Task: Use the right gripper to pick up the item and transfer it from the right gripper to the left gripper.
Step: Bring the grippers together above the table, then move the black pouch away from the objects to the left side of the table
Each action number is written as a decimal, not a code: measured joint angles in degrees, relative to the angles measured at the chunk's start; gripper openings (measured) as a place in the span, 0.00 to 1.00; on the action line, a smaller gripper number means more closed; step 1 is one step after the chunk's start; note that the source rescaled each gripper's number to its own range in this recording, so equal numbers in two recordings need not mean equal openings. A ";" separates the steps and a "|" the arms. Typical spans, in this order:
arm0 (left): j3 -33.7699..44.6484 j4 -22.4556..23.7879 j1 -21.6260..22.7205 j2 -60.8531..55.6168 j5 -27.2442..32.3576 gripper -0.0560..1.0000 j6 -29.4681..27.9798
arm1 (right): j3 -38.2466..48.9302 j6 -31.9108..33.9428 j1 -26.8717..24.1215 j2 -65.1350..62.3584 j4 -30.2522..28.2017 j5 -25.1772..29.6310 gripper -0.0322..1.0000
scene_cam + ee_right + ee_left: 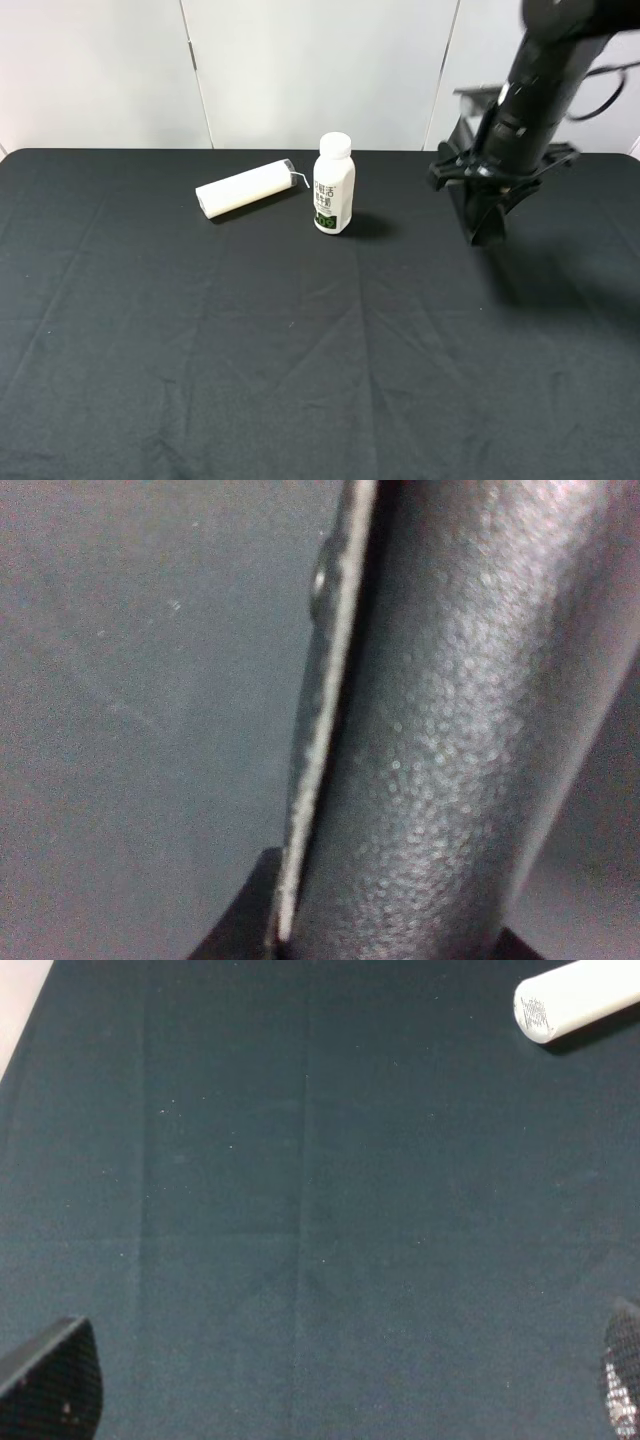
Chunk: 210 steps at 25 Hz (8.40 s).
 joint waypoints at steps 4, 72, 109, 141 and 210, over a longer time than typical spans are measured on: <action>0.00 0.00 0.00 0.00 0.00 1.00 0.00 | 0.00 -3.72 0.00 -5.59 1.77 4.19 0.05; -14.33 -16.10 -13.05 25.52 -0.59 1.00 21.22 | 0.00 -47.74 34.73 -11.83 4.27 5.87 0.05; -14.63 -38.70 -42.48 61.32 -27.63 0.32 48.34 | 0.05 -60.49 33.86 -11.83 12.24 3.18 0.04; -14.63 -39.49 -42.74 61.37 -28.87 0.06 48.90 | 0.00 -30.33 31.37 -26.07 -5.88 5.80 1.00; -14.63 -34.50 -42.74 61.37 -34.92 0.05 39.51 | 46.93 1.89 -18.13 -100.13 -5.62 -5.57 1.00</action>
